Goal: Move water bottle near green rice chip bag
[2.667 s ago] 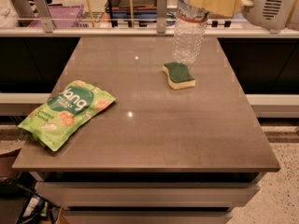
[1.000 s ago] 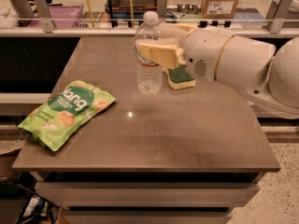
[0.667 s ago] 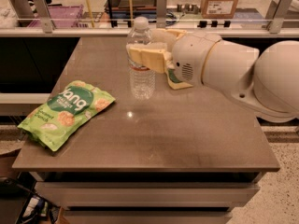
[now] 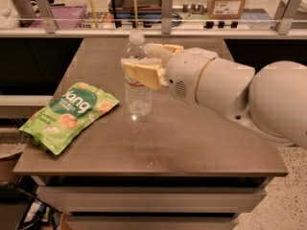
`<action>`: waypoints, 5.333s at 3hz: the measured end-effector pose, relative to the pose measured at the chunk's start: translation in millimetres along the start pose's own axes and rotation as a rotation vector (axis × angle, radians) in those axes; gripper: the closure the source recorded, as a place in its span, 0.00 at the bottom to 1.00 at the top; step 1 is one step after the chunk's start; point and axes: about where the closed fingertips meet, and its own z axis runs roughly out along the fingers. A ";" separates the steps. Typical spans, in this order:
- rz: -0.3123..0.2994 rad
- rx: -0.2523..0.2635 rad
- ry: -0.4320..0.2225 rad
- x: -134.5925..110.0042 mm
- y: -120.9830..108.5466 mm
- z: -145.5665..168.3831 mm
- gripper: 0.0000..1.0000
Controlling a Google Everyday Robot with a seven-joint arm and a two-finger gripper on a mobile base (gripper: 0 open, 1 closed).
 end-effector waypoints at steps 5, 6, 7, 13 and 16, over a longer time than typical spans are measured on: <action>0.033 0.002 0.005 48.3 40.4 -15.3 1.00; 0.021 -0.029 0.014 47.2 41.9 -6.0 1.00; 0.011 -0.065 0.011 45.2 41.9 3.0 1.00; 0.004 -0.041 -0.028 44.1 41.6 -0.8 0.36; -0.001 -0.046 -0.027 42.9 45.1 1.1 0.00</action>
Offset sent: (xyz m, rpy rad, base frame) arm -0.0389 0.0043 -0.0449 0.0425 0.0343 -0.0284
